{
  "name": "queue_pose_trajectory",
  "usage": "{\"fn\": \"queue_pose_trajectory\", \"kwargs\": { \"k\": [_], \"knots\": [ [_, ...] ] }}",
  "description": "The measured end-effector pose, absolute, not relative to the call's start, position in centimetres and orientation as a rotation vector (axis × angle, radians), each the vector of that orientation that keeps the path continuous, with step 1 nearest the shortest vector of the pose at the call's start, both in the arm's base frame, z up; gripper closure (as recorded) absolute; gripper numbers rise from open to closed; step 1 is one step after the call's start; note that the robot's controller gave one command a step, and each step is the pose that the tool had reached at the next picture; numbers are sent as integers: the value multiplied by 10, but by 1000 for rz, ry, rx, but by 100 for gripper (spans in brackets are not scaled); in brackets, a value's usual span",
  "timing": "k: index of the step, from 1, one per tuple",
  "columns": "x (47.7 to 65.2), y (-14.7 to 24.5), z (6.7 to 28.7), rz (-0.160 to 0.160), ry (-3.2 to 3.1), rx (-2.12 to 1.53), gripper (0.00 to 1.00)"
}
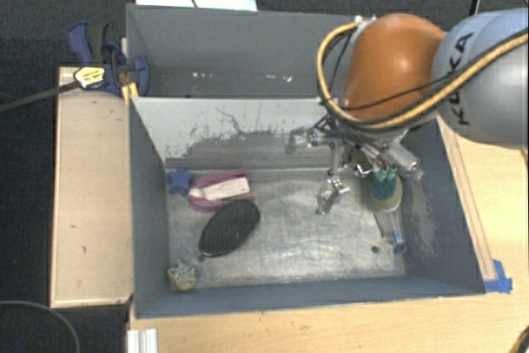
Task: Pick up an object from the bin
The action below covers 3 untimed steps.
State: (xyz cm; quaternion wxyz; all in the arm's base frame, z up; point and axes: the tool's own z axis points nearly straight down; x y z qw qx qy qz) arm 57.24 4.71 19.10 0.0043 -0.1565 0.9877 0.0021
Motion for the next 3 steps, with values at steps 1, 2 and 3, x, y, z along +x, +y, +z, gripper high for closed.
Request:
{"fn": "queue_pose_trajectory", "kwargs": {
  "k": [1,2,3],
  "knots": [
    [489,104,168,6,3080,-636,0],
    [551,193,72,2,3012,-860,0],
    [557,194,79,6,2992,-847,100]
  ]
}}
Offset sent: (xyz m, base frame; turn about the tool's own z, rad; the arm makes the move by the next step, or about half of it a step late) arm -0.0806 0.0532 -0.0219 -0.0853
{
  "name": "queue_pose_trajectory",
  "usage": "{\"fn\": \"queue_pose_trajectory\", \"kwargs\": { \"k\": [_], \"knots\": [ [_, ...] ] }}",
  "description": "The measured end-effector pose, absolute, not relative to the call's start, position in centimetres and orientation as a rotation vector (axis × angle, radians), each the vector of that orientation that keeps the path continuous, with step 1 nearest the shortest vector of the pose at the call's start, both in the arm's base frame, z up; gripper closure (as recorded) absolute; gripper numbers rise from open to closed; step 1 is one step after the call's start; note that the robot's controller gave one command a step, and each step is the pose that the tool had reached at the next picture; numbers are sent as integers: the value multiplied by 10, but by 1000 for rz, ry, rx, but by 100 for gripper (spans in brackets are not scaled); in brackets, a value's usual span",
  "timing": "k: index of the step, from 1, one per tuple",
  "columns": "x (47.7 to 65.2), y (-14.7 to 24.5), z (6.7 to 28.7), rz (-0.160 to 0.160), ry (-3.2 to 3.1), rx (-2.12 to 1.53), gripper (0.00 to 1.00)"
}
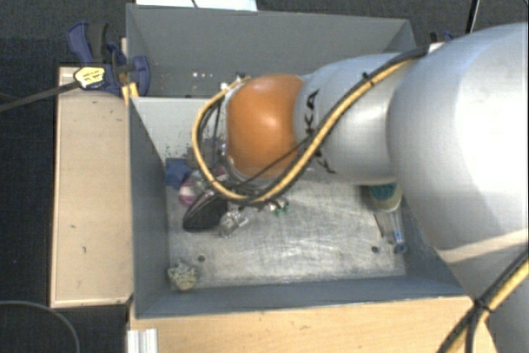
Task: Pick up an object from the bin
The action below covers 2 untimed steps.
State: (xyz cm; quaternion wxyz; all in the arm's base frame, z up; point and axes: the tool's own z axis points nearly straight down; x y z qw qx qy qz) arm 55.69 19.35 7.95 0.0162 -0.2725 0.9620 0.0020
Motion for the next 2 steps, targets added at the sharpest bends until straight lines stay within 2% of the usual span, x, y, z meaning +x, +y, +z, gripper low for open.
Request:
{"fn": "queue_pose_trajectory", "kwargs": {
  "k": [1,2],
  "knots": [
    [543,184,121,1,2951,-1061,100],
    [553,186,234,0,2946,-1060,100]
  ]
}}
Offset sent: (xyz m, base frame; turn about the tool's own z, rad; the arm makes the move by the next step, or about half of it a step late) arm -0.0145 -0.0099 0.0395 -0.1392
